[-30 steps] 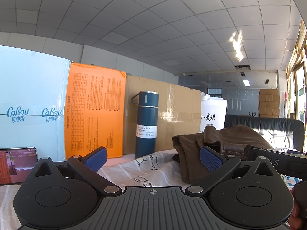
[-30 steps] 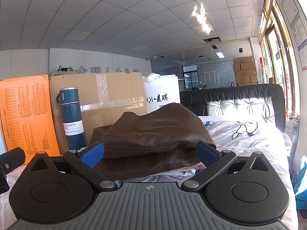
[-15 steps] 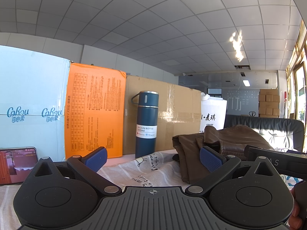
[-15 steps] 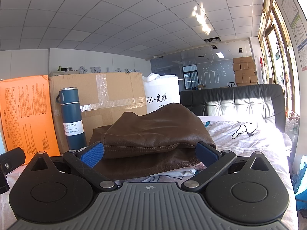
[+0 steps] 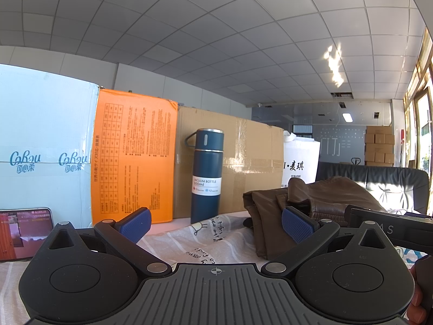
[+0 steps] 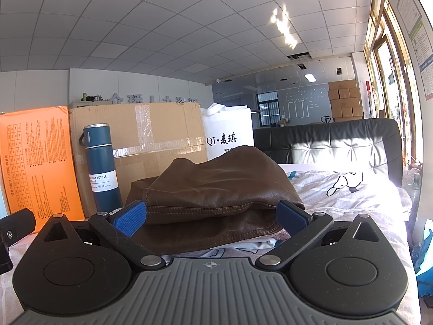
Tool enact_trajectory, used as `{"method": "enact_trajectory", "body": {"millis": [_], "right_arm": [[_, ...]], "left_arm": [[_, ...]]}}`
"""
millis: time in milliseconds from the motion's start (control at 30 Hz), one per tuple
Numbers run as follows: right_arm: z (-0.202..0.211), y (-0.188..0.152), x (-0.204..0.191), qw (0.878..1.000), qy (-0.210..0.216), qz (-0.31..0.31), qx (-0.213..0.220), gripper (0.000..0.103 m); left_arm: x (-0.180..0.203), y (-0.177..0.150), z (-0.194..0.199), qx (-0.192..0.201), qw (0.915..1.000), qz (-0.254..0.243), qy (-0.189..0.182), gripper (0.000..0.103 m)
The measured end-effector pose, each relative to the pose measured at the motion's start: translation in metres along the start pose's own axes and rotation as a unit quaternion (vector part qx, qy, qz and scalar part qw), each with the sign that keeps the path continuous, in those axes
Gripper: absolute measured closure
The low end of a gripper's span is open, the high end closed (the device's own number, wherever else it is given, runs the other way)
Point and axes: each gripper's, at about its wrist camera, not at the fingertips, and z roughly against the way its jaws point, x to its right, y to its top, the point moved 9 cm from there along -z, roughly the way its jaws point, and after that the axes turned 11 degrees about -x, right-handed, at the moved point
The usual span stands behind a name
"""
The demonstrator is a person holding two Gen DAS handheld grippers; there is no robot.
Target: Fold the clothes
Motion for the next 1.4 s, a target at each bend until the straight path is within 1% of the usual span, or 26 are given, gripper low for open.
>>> {"method": "enact_trajectory", "body": {"millis": [367, 867, 1033, 1400], "right_arm": [[-0.0005, 0.0002, 0.0008, 1.000, -0.003, 0.000, -0.003, 0.000], [-0.0057, -0.0011, -0.0023, 1.000, -0.011, 0.010, -0.016, 0.000], [-0.0076, -0.0019, -0.0020, 1.000, -0.014, 0.009, -0.022, 0.000], [-0.0076, -0.0021, -0.0034, 1.000, -0.014, 0.014, -0.022, 0.000]], "left_arm": [[-0.0003, 0.0002, -0.0001, 0.000, 1.0000, 0.002, -0.001, 0.000], [-0.0028, 0.0004, -0.0006, -0.001, 0.9999, 0.004, 0.011, 0.000], [-0.0035, 0.0003, -0.0011, -0.002, 0.9999, 0.006, 0.010, 0.000], [-0.0044, 0.0004, -0.0024, -0.003, 0.9999, 0.009, 0.011, 0.000]]}}
